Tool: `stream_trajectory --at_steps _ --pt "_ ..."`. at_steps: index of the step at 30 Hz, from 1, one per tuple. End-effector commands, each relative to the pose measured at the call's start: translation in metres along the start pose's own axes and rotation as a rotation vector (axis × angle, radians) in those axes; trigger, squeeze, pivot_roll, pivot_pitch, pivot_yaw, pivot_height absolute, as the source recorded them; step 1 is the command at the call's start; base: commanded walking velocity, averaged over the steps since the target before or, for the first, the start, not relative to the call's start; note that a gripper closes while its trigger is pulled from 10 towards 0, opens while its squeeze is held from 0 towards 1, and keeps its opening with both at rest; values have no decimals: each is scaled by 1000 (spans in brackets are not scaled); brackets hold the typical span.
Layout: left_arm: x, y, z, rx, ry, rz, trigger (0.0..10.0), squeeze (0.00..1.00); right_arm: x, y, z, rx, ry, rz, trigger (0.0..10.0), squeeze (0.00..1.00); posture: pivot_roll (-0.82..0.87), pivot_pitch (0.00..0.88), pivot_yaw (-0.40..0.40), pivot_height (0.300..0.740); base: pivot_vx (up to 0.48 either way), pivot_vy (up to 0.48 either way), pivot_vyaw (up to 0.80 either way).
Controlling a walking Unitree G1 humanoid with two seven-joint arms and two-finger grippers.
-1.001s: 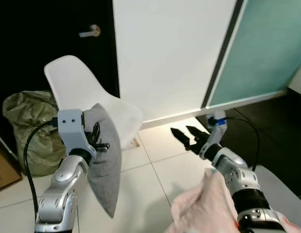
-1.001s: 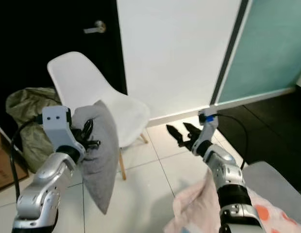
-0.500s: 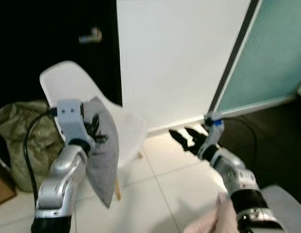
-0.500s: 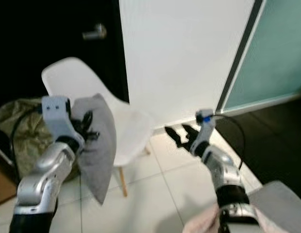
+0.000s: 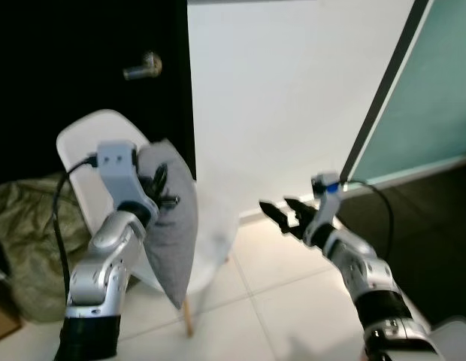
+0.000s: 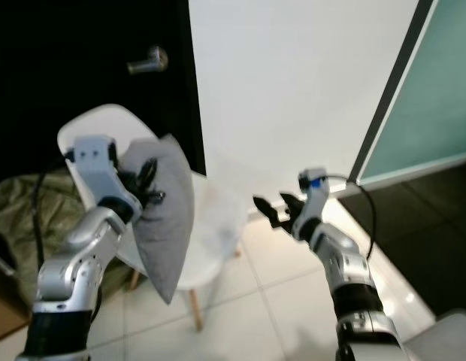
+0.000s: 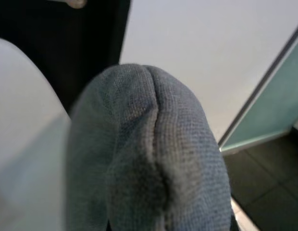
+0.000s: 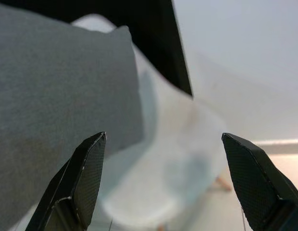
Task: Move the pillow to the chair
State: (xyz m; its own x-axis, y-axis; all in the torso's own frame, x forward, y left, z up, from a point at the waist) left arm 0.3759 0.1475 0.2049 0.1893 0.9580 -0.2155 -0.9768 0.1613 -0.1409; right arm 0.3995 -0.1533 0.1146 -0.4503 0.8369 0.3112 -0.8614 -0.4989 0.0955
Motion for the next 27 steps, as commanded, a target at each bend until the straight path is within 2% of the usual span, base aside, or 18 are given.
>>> stream_trajectory --at_steps 1,2,3,7,10,11,13,14,16,17,19,21,27 --pt "1 -3 16 -74 13 -22 10000 0 5 -3 -6 14 -16 8 10000 0 -182 9 -38 735 450 0 0" --pt "1 -3 16 -74 13 -22 10000 0 5 -3 -6 14 -16 8 10000 0 -182 9 -38 735 450 0 0" --pt "-3 -6 9 -45 68 -57 10000 0 4 -3 -9 40 -4 0 10000 0 -185 7 -38 735 0 0 0" --pt "-9 -7 5 -37 127 -104 10000 0 3 -3 -15 77 10 -8 10000 0 -189 6 -37 730 0 0 0" --pt "9 -6 -7 -13 222 -34 10000 0 2 -2 -17 90 12 -8 10000 0 -191 8 -35 715 0 0 0" --pt "9 -6 -7 -13 222 -34 10000 0 2 -2 -17 90 12 -8 10000 0 -191 8 -35 715 0 0 0" --pt "34 -2 -29 28 305 58 10000 0 2 -1 -18 97 13 -1 10000 0 -191 15 -40 705 0 0 0" --pt "34 -2 -29 28 305 58 10000 0 2 -1 -18 97 13 -1 10000 0 -191 15 -40 705 0 0 0" --pt "56 4 -53 73 382 134 10000 0 4 0 -19 103 16 8 10000 0 -193 20 -40 695 0 0 0" --pt "56 4 -53 73 382 134 10000 0 4 0 -19 103 16 8 10000 0 -193 20 -40 695 0 0 0" --pt "65 9 -82 172 389 173 10000 0 5 0 -19 105 18 13 10000 0 -199 23 -38 685 0 0 0" --pt "68 14 -98 230 387 183 10000 0 6 0 -18 104 20 15 10000 0 -202 25 -37 675 0 0 0" --pt "76 21 -114 280 382 212 10000 0 6 2 -17 106 24 17 10000 0 -207 30 -39 660 0 0 0"
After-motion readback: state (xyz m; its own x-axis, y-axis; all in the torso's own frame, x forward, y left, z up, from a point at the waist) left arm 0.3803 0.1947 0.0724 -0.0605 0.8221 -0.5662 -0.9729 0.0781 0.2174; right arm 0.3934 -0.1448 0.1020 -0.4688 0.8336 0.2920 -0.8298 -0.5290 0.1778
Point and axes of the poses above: a point about 5 cm out from each wrist's last joint towards the gripper, its own y axis pointing back from the gripper into the wrist, its own z axis along the axis of the wrist's last joint, x = y × z, the point moved 6 cm from there along -y, pointing out of the wrist towards the gripper, and after that the axes turned 2 degrees about -y, right-handed, at the moved point
